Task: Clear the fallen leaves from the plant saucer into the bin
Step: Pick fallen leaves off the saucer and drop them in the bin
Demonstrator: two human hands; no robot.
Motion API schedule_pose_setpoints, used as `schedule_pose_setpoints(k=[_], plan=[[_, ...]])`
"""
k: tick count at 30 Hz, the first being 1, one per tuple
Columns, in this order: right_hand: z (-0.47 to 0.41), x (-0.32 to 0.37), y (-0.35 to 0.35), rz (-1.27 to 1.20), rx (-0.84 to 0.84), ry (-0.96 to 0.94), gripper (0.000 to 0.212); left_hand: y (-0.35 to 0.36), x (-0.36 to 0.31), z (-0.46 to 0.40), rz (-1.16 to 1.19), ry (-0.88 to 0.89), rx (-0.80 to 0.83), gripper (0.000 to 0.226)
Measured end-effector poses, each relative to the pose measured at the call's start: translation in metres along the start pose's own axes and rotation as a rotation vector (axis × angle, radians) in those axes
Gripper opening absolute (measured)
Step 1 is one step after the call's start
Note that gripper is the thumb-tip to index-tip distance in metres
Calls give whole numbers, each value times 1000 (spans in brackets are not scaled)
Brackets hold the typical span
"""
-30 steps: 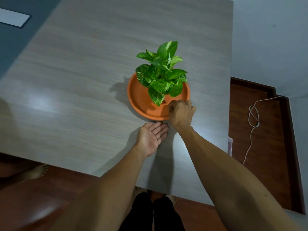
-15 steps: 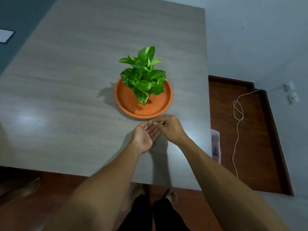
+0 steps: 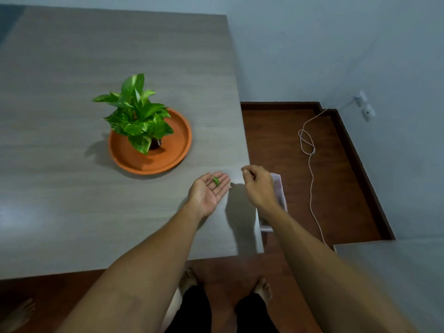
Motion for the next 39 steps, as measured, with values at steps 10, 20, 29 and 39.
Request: schedule_pose_setpoints(k=[10, 20, 29, 39], plan=[[23, -105, -127, 19, -37, 45, 20, 102, 117, -46, -4, 19, -57, 37], [34, -204, -178, 30, 56, 149, 26, 143, 201, -101, 52, 40, -146, 36], [41, -343, -116, 102, 184, 241, 53, 92, 244, -222, 39, 45, -286, 43], [31, -506, -5, 178, 405, 247, 124, 9, 264, -361, -70, 53, -380, 60]])
Point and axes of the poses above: each hand's wrist, its own z-axis away from the middle knuckle, its own y-axis out of the palm, x = y × z, the point moved 1 cm from there along -z, towards the middle knuckle, and after that the axes turned 10 degrees about -y, right-handed, at the moved point
